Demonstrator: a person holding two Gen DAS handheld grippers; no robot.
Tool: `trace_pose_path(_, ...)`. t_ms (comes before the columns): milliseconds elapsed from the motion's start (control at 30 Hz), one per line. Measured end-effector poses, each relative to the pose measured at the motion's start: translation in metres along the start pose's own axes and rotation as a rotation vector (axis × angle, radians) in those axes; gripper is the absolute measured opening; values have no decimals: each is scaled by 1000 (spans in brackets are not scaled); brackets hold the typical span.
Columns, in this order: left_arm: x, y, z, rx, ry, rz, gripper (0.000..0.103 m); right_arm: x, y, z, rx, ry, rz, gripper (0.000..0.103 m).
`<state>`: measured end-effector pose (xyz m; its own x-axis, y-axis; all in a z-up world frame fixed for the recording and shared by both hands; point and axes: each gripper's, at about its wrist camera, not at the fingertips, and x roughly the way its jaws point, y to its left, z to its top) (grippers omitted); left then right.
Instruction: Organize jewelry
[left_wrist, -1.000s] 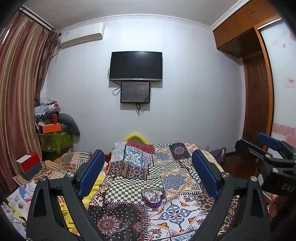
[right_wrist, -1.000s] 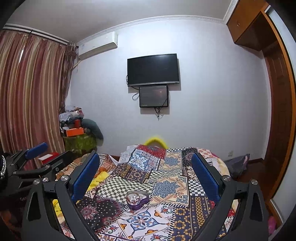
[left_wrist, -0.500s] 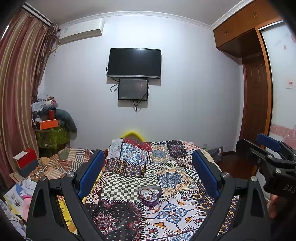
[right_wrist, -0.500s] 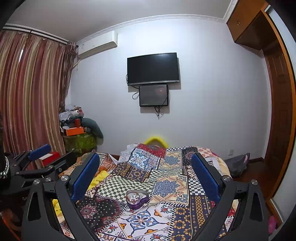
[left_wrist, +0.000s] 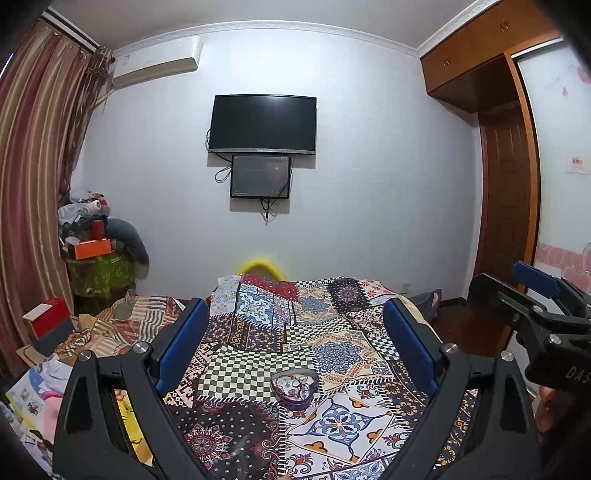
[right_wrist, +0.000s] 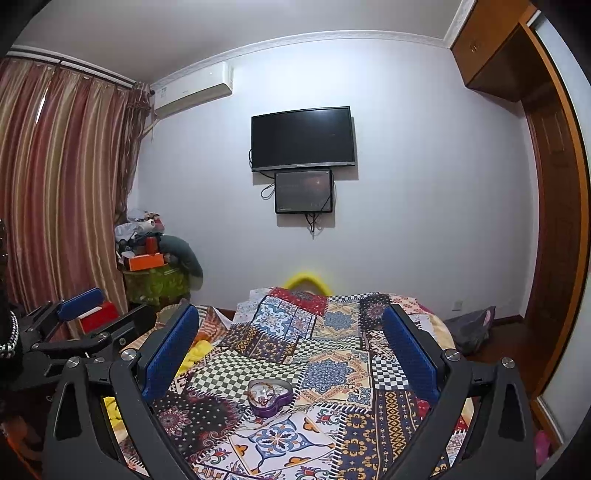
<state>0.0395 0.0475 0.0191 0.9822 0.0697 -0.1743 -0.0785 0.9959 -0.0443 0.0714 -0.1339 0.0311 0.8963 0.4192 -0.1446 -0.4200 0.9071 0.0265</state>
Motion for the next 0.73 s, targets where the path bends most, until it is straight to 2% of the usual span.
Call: trace_pose_path(733, 2, 0, -1, -6, 2, -8, 95, 8, -4, -4, 16, 18, 0, 99)
